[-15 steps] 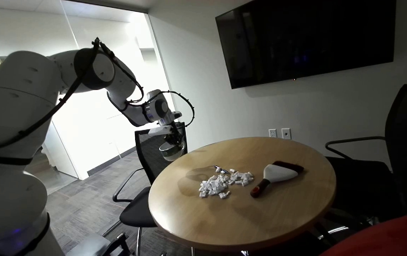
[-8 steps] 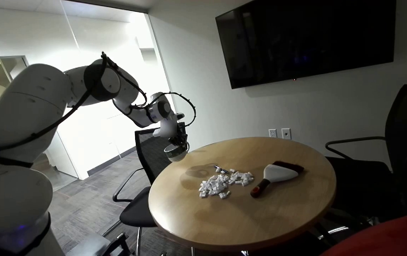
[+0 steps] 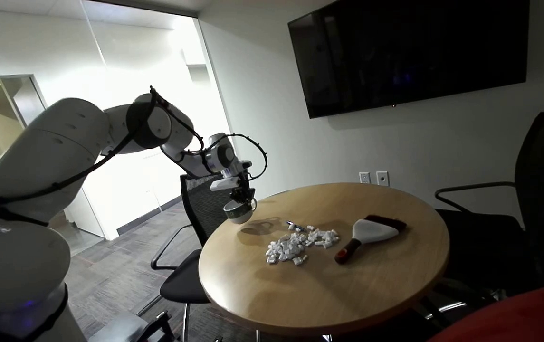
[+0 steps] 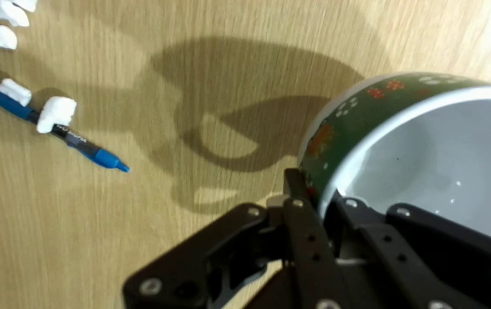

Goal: Pour the contents of the cup onto the table

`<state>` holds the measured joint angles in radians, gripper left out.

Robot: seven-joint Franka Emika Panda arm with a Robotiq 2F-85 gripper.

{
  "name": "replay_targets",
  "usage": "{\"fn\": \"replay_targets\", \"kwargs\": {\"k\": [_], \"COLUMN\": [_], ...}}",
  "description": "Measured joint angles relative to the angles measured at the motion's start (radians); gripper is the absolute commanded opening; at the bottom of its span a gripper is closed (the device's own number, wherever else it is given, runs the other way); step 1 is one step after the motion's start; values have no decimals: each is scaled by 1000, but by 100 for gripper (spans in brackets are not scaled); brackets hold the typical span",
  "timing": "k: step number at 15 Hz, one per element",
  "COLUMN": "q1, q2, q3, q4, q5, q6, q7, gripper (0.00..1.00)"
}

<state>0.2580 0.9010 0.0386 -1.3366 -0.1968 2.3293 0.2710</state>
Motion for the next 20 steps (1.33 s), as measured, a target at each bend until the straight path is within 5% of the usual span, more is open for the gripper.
{"fn": "replay_targets", "kwargs": {"k": [10, 11, 12, 20], "q1": [0, 0, 0, 1], "q2": [55, 56, 57, 35], "q3": [-4, -4, -5, -6], "q4": [38, 40, 41, 36], "q5": [4, 4, 4, 4], "q6": [1, 1, 1, -1], "q7": [-16, -16, -16, -75], "gripper": [3, 35, 36, 95]}}
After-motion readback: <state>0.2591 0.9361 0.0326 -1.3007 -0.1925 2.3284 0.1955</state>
